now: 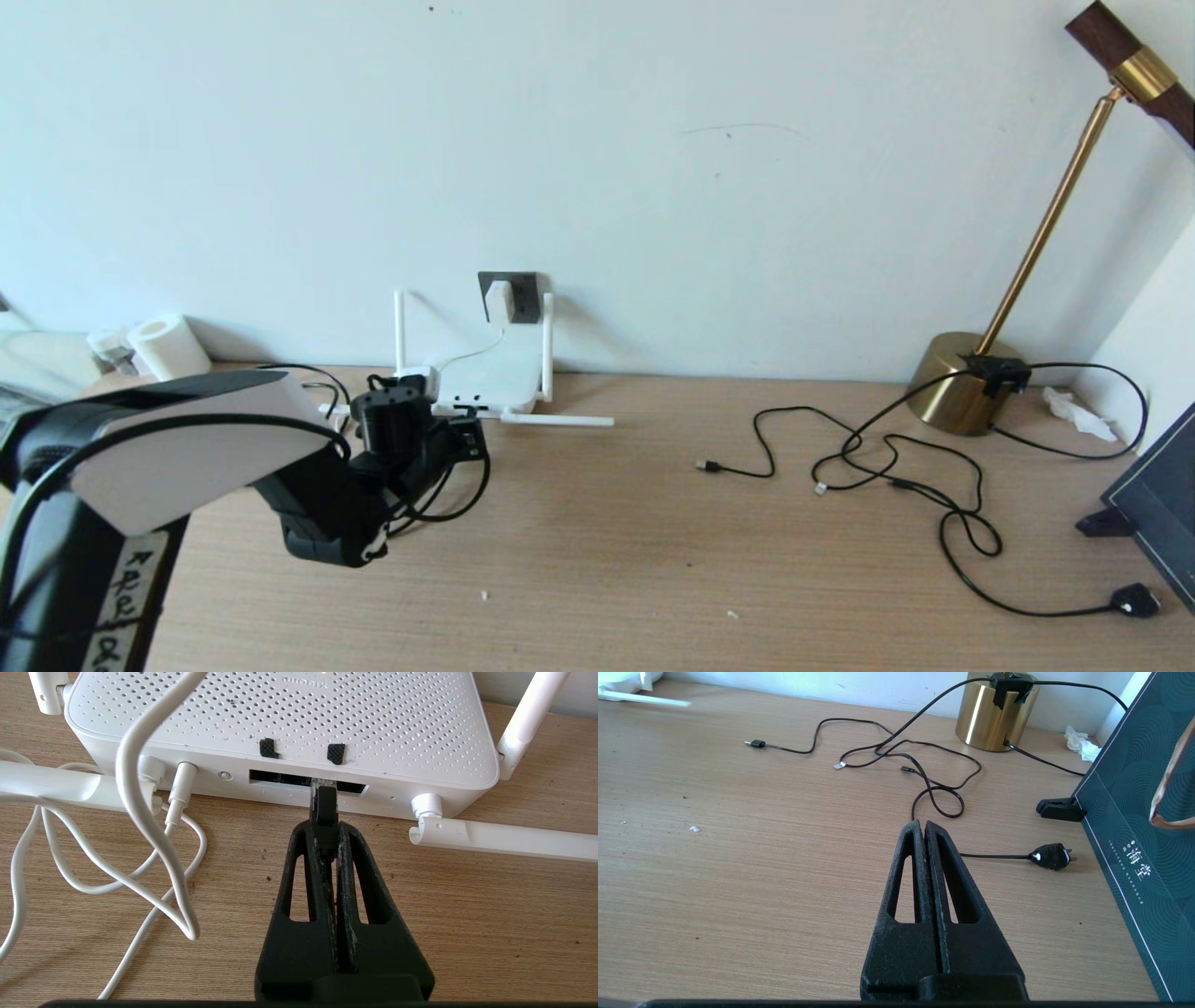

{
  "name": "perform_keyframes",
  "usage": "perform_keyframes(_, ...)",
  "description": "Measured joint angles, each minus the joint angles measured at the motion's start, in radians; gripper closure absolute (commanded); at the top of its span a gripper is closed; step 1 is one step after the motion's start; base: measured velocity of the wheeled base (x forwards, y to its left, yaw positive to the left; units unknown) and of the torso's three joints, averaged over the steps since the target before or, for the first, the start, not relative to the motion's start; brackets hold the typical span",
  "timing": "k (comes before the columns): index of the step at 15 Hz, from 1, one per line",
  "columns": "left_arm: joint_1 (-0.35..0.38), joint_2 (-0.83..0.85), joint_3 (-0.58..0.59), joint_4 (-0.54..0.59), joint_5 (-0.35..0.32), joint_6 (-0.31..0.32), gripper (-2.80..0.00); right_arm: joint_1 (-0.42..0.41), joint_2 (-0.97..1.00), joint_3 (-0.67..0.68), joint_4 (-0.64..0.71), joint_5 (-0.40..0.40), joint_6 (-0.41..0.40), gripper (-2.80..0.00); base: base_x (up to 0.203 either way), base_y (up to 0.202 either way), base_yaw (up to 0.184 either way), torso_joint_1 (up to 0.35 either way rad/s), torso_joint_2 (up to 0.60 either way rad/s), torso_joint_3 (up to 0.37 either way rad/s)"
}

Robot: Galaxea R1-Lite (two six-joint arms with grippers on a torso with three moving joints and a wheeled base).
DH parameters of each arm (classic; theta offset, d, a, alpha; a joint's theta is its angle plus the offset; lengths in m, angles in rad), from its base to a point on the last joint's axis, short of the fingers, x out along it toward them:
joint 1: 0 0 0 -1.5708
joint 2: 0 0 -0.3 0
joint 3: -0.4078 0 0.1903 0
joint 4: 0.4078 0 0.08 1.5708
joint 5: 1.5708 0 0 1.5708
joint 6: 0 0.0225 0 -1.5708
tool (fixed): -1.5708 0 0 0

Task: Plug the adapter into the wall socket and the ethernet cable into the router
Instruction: Align cable and router interface

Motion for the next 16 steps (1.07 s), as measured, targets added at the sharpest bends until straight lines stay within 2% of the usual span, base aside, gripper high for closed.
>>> perform_keyframes(16,-0.004,0.003,-0.001,0.002,0.000,0.000,0.00,0.000,0.000,0.000,0.000,0.000,0.000,0.00,0.000,0.000,0.000,0.000,0.00,0.000)
